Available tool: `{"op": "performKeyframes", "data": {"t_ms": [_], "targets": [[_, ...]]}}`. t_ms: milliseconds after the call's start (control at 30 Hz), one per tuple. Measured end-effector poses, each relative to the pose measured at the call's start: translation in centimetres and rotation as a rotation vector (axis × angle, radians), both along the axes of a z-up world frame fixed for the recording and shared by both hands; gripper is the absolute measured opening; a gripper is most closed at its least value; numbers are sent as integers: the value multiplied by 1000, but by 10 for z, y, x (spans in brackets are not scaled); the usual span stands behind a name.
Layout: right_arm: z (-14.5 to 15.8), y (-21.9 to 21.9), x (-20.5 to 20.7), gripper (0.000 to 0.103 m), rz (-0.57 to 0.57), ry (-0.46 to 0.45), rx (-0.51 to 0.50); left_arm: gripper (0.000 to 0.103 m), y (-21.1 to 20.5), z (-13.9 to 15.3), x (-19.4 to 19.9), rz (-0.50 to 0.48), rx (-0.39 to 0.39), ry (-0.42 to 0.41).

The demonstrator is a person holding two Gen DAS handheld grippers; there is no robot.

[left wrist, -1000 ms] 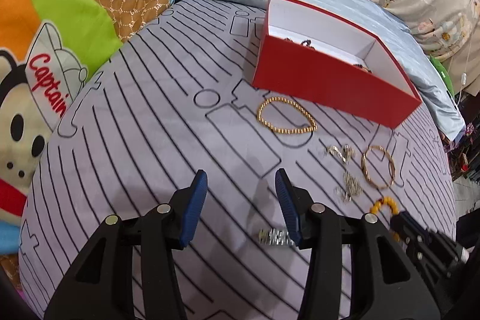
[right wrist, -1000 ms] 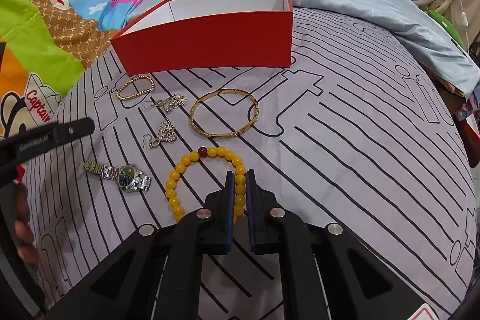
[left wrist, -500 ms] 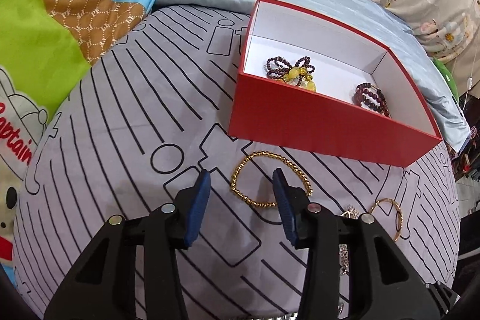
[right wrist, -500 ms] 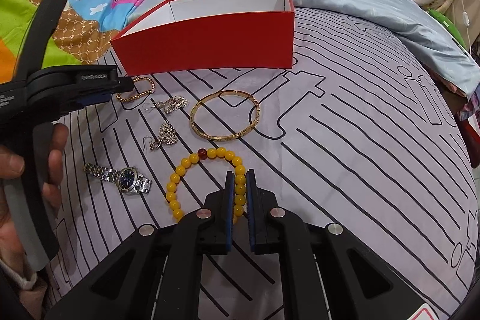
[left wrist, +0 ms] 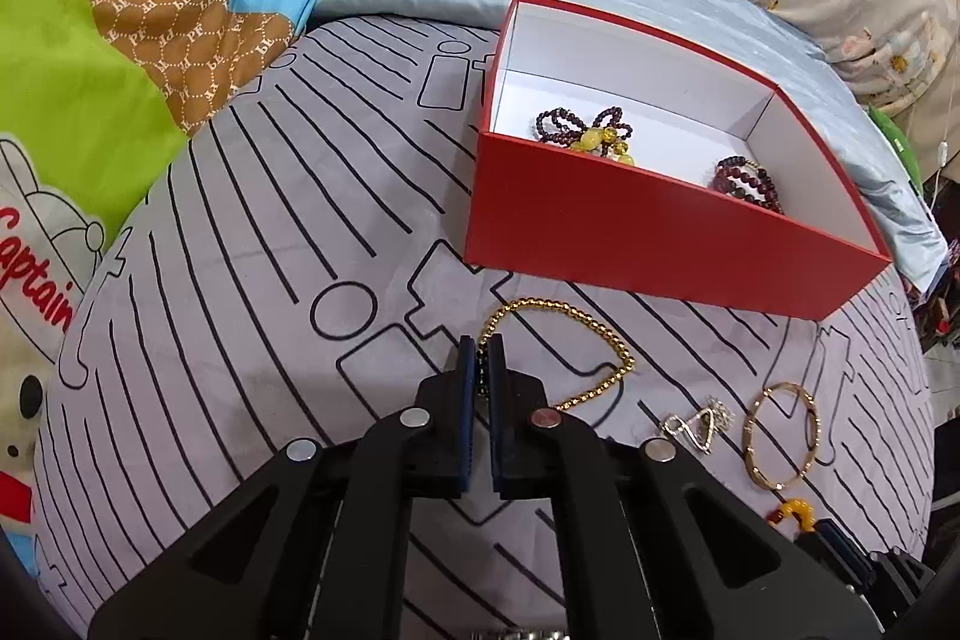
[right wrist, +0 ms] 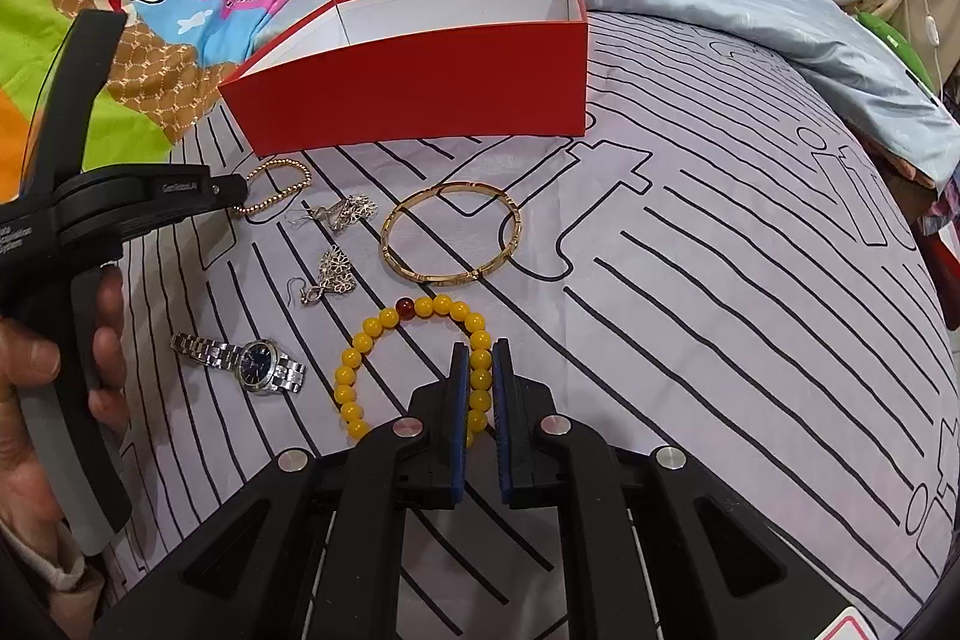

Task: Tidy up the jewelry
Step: 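Grasp the gold chain with the left tool while the right tool grasps the yellow bead bracelet, then carry the gold chain and yellow bracelet over the red box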

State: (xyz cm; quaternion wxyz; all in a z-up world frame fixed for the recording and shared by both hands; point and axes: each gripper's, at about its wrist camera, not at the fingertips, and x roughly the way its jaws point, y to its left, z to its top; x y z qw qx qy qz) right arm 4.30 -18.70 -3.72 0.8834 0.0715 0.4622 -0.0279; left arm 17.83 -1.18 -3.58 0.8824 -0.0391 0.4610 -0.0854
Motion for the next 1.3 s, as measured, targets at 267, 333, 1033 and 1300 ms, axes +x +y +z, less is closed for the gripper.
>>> {"op": "performKeyframes", "data": {"t_ms": [267,333,1033,1300], "targets": [[6,-5,-4,7,-10,2,55,3,9,19,-26,-17,-43,-21],[13,-5,-5,7,-10,-15,51,3,10,25,-32,-21,-55,-24],[66,-3,21,7,7,-139,46,3,1,49,-58,-65,-64,-45],[93,-5,40,7,33,-193,50,3,-2,68,-48,-74,-63,-81]]}}
